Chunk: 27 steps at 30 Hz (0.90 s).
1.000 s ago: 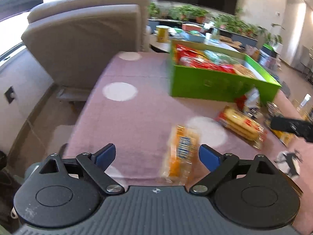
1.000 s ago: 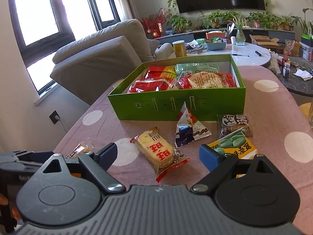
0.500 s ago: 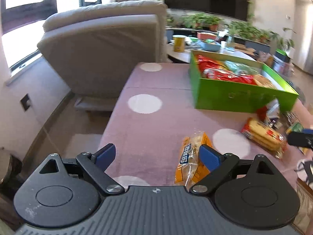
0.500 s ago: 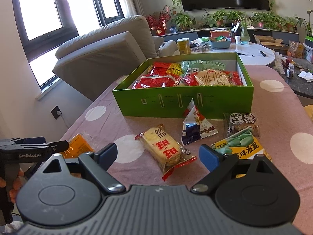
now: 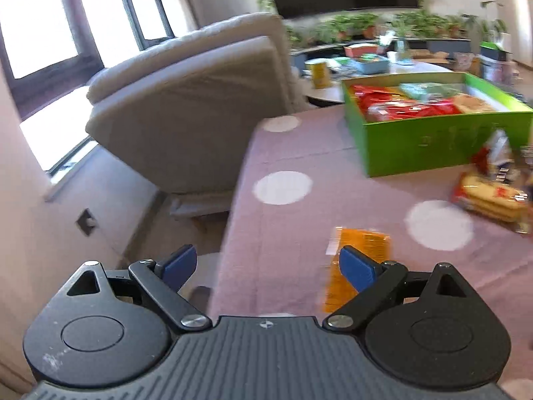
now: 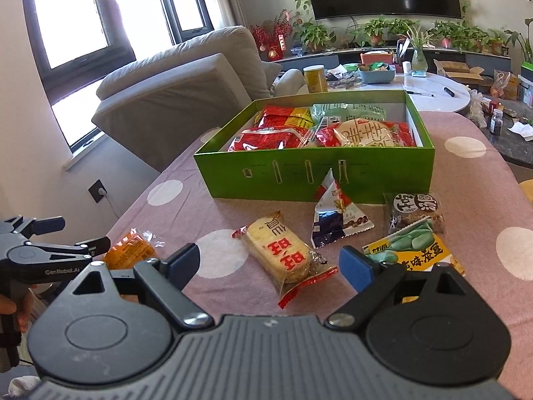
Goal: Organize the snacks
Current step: 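Grasp the orange bread loaf with the left tool while the right grasps the yellow cake pack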
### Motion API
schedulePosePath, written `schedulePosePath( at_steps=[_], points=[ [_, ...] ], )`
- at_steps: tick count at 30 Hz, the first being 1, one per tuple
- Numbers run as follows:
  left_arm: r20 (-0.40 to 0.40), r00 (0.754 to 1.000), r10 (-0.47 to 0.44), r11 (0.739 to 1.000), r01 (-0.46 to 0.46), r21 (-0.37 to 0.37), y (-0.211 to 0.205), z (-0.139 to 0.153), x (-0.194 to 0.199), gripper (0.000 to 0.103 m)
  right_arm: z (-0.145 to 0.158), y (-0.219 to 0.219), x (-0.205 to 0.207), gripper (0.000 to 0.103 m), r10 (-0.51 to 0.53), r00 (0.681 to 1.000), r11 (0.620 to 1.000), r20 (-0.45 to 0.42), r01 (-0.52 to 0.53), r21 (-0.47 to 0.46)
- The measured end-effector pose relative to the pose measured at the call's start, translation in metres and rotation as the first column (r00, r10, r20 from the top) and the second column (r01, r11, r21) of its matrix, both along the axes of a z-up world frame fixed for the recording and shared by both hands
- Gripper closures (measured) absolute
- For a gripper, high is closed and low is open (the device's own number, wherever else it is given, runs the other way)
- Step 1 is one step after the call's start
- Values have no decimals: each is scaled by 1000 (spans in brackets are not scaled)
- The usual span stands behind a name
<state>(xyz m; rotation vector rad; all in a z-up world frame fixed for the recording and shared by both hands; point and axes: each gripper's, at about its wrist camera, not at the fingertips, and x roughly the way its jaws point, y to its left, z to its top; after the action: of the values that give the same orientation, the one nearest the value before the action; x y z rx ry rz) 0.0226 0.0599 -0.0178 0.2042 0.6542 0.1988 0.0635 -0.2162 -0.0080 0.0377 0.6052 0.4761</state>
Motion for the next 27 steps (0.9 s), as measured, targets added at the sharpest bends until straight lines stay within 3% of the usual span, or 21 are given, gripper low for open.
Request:
schedulePosePath(
  at_steps=[7,14,18,21,27],
  points=[
    [-148,965,-214,976,205,-73,-23,2,2,10,1,6,-1,38,33,999,998,13,-32,-61],
    [-267,936,-229,968,189,-165,-20,-8,27,10,-6,23,10,38,109,994,976,12,-105,-190],
    [-305,923,-236,971,207,-123,-22,-15,35,10,-12,34,22,38,175,985,947,0,-168,-274],
    [-316,913,-259,965,235,-113,-23,-16,37,13,-15,38,31,38,239,970,929,-41,-240,-283],
    [-333,899,-285,956,239,-172,-19,-18,50,24,-17,40,53,38,232,968,929,-95,-250,-272]
  ],
)
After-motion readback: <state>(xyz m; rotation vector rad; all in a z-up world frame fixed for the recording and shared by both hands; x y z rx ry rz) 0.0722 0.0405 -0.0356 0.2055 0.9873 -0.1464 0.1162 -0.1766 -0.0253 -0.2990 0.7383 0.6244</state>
